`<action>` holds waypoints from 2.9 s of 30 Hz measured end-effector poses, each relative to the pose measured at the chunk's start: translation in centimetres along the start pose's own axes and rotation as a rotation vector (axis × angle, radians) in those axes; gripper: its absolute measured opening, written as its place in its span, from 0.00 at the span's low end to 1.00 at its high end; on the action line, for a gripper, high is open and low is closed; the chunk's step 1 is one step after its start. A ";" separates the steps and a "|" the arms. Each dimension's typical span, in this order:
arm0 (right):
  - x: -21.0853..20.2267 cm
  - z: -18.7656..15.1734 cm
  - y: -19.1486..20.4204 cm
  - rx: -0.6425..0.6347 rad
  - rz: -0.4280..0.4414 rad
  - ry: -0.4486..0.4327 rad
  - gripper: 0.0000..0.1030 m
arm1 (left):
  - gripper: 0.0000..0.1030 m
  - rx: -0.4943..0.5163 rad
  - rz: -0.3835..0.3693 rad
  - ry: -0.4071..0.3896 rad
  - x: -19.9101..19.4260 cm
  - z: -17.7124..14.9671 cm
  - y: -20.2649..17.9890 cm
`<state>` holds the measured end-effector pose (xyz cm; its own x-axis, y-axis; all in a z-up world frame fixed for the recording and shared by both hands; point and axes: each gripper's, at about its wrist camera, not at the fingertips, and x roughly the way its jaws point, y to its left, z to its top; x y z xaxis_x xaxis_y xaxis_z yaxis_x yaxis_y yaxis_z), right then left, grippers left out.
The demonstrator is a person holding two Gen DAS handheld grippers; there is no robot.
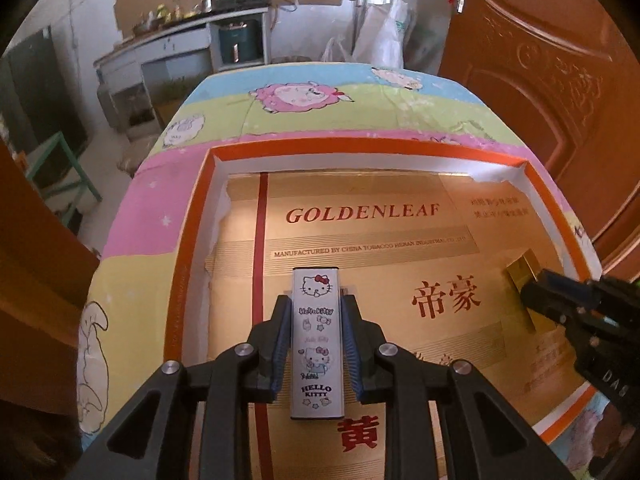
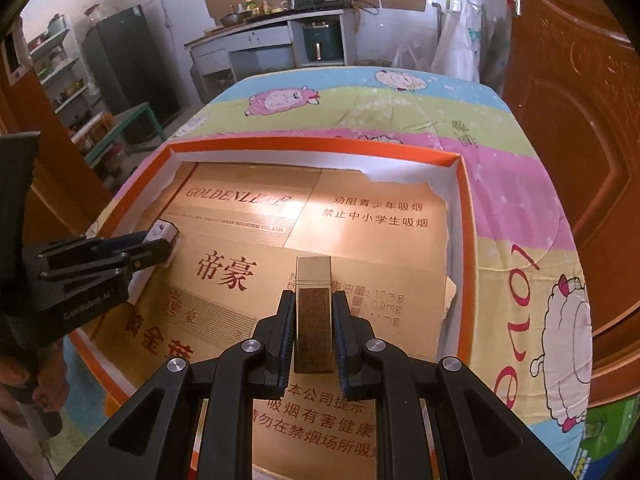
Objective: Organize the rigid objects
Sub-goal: 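Carry both boxes into the cardboard tray and open both tools to release them, then withdraw both open tools from the tray back toward the loose items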
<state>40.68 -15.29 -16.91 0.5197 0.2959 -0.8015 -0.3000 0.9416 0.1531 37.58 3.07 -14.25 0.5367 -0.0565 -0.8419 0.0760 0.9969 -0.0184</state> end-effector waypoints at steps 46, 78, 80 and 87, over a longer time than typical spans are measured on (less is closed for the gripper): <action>-19.6 -11.8 5.6 0.115 0.113 -0.344 0.60 | 0.72 0.039 -0.080 -0.459 -14.8 -5.3 -0.4; -20.3 -22.7 11.6 0.015 0.036 -0.246 0.61 | 0.72 -0.064 -0.072 -0.424 -23.4 -21.4 -0.6; -19.1 -22.4 11.8 0.017 0.048 -0.225 0.60 | 0.72 -0.057 -0.053 -0.416 -22.9 -21.7 -0.4; -14.6 -20.3 12.2 0.083 0.062 -0.139 0.55 | 0.72 -0.052 -0.039 -0.372 -20.8 -22.8 0.3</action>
<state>13.19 -11.40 -15.05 0.6099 0.3676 -0.7021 -0.2705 0.9293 0.2516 7.29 5.78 -9.08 0.8035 -0.1011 -0.5867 0.0651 0.9945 -0.0823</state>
